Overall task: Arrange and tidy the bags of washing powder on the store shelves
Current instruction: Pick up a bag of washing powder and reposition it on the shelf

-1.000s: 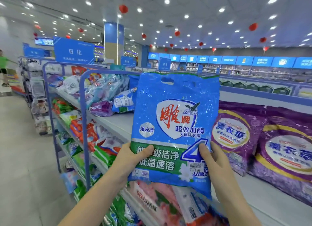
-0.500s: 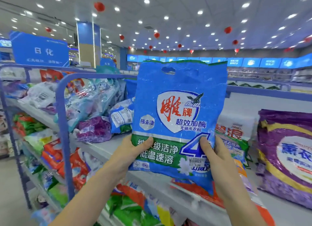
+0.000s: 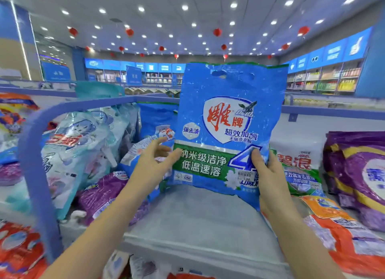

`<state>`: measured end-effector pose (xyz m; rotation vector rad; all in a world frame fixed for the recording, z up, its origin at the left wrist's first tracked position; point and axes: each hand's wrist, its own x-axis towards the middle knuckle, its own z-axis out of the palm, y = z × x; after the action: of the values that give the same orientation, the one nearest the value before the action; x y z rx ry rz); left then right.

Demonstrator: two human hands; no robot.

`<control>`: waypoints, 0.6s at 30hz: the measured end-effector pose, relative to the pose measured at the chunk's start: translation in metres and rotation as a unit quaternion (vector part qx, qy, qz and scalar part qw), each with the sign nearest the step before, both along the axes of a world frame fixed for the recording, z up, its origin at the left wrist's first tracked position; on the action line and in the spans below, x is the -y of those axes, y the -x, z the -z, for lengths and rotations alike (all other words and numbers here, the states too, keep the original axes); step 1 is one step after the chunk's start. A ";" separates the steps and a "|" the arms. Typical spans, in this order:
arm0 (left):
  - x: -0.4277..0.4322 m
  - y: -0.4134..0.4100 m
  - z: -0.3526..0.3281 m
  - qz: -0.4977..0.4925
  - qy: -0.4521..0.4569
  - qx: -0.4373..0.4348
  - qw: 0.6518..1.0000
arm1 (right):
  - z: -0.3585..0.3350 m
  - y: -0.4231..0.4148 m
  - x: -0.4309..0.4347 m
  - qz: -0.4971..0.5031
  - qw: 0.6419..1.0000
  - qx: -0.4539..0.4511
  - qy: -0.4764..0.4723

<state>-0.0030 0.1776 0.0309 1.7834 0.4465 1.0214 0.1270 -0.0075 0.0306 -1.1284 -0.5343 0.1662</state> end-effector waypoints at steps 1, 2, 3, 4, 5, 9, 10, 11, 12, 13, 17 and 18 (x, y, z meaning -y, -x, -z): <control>-0.010 0.000 0.000 -0.061 -0.074 -0.027 0.995 | -0.003 -0.003 -0.005 0.016 1.000 -0.001 -0.001; -0.018 -0.001 0.001 -0.118 -0.153 -0.064 0.979 | -0.006 -0.006 -0.009 0.030 1.000 0.002 -0.004; -0.022 -0.005 0.002 -0.163 -0.224 -0.110 0.955 | -0.010 -0.008 -0.013 0.046 0.999 0.010 -0.003; -0.024 -0.009 0.002 -0.191 -0.278 -0.164 0.927 | -0.012 -0.012 -0.017 0.062 0.998 0.027 0.005; -0.025 -0.015 0.002 -0.201 -0.308 -0.229 0.902 | -0.016 -0.015 -0.020 0.077 0.996 0.044 0.014; -0.028 -0.033 0.017 -0.173 -0.327 -0.450 0.813 | -0.024 -0.028 -0.028 0.110 0.992 0.059 0.025; -0.028 -0.035 0.021 -0.179 -0.342 -0.478 0.789 | -0.026 -0.030 -0.029 0.116 0.991 0.057 0.026; -0.029 -0.036 0.025 -0.186 -0.360 -0.496 0.768 | -0.027 -0.032 -0.029 0.122 0.991 0.054 0.029; -0.029 -0.037 0.027 -0.192 -0.374 -0.507 0.752 | -0.027 -0.034 -0.028 0.125 0.990 0.054 0.029; -0.030 -0.038 0.026 -0.196 -0.385 -0.514 0.741 | -0.027 -0.035 -0.027 0.126 0.990 0.055 0.027; -0.045 -0.033 0.012 -0.189 -0.385 -0.504 0.750 | -0.022 -0.043 -0.017 0.129 0.990 0.044 0.030; -0.053 -0.029 0.007 -0.187 -0.375 -0.483 0.769 | -0.020 -0.045 -0.013 0.134 0.990 0.039 0.034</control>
<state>0.0258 0.2301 0.0237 3.0160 1.1796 0.4278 0.1720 0.0058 0.0506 -1.2660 -0.4438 -0.0940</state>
